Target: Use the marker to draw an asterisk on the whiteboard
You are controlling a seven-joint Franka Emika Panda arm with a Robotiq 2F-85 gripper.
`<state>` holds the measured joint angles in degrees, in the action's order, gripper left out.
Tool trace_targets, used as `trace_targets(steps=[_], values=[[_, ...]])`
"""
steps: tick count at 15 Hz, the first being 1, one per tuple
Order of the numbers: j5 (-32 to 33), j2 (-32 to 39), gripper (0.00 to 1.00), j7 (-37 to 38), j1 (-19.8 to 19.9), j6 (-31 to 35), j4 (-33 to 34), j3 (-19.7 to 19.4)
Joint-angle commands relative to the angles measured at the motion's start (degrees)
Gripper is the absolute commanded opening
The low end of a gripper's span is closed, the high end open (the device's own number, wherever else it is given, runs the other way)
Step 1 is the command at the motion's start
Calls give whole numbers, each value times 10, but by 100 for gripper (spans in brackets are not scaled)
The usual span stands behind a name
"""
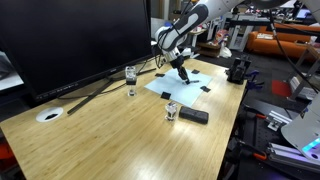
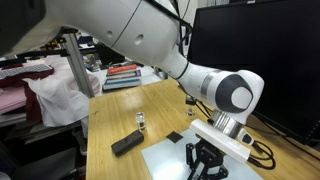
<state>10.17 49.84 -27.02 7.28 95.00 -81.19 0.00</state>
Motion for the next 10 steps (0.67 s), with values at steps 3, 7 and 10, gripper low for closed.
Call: trace_targets(steps=[3, 7, 10], values=[[25, 13, 5, 13, 3, -36, 7, -17], [30, 17, 5, 13, 13, -52, -8, -26], [27, 11, 5, 8, 18, -42, -10, -21]])
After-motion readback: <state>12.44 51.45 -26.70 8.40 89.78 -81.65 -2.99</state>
